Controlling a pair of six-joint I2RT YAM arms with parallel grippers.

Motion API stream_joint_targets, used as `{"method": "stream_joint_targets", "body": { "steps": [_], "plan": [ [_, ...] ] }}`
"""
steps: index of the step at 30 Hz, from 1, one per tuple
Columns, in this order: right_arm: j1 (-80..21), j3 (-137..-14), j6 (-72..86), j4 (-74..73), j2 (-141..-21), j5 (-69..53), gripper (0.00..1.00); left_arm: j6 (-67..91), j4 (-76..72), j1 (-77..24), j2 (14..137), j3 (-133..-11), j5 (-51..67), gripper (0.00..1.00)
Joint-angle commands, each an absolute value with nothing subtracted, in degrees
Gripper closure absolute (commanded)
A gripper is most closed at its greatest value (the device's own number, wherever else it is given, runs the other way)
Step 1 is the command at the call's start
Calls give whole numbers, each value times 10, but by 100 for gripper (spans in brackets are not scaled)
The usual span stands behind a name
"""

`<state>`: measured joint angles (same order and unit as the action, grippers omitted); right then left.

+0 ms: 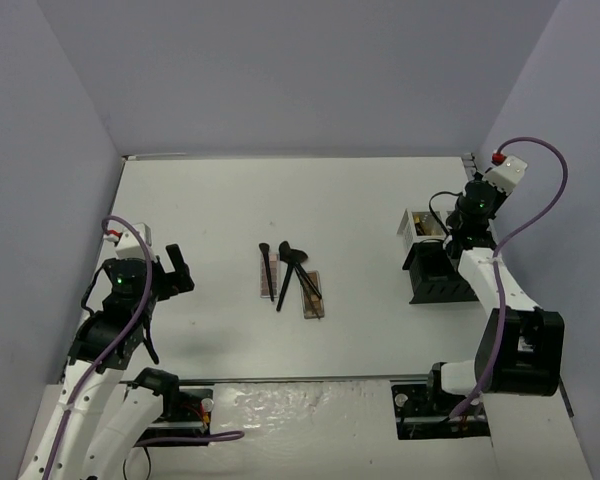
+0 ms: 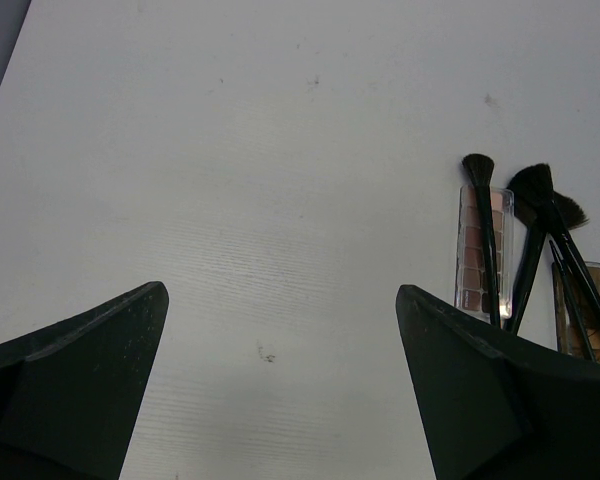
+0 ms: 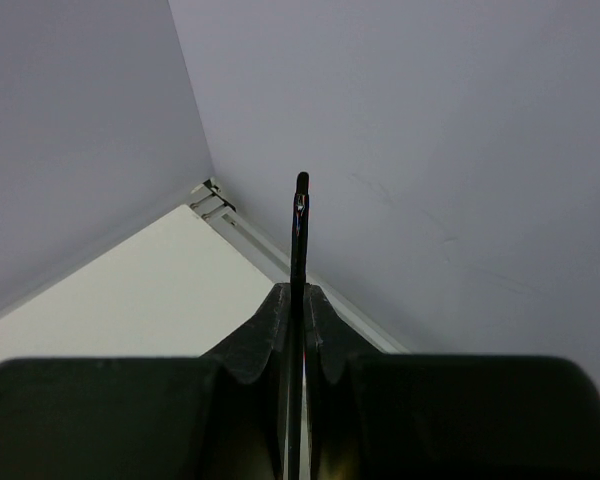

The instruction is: Organize the makeup

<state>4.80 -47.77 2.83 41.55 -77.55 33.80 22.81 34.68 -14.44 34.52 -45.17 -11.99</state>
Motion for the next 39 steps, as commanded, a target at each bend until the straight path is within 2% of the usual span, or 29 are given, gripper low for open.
{"method": "stream_joint_targets", "body": {
  "steps": [1, 12, 18, 22, 24, 26, 30, 34, 39],
  "plan": [
    [52, -487, -9, 550, -814, 363, 100, 232, 326, -141, 347, -464, -120, 3],
    [52, -464, -60, 645, -890, 367, 100, 231, 328, -141, 358, -468, -121, 3],
    [51, -445, -56, 678, -915, 374, 93, 231, 329, -140, 360, -468, -122, 3],
    [43, -436, -42, 676, -906, 372, 73, 231, 328, -140, 360, -468, -122, 3],
    [35, -431, -40, 669, -893, 374, 57, 231, 328, -140, 358, -468, -121, 3],
    [20, -429, -43, 652, -864, 374, 47, 232, 328, -140, 356, -468, -120, 3],
    [-34, -447, -29, 573, -800, 374, 43, 231, 328, -140, 351, -468, -120, 3],
    [-80, -509, 60, 375, -735, 323, 44, 231, 327, -140, 347, -467, -119, 3],
    [-188, -589, 128, 143, -748, 257, 44, 232, 326, -140, 346, -466, -117, 3]
  ]
}}
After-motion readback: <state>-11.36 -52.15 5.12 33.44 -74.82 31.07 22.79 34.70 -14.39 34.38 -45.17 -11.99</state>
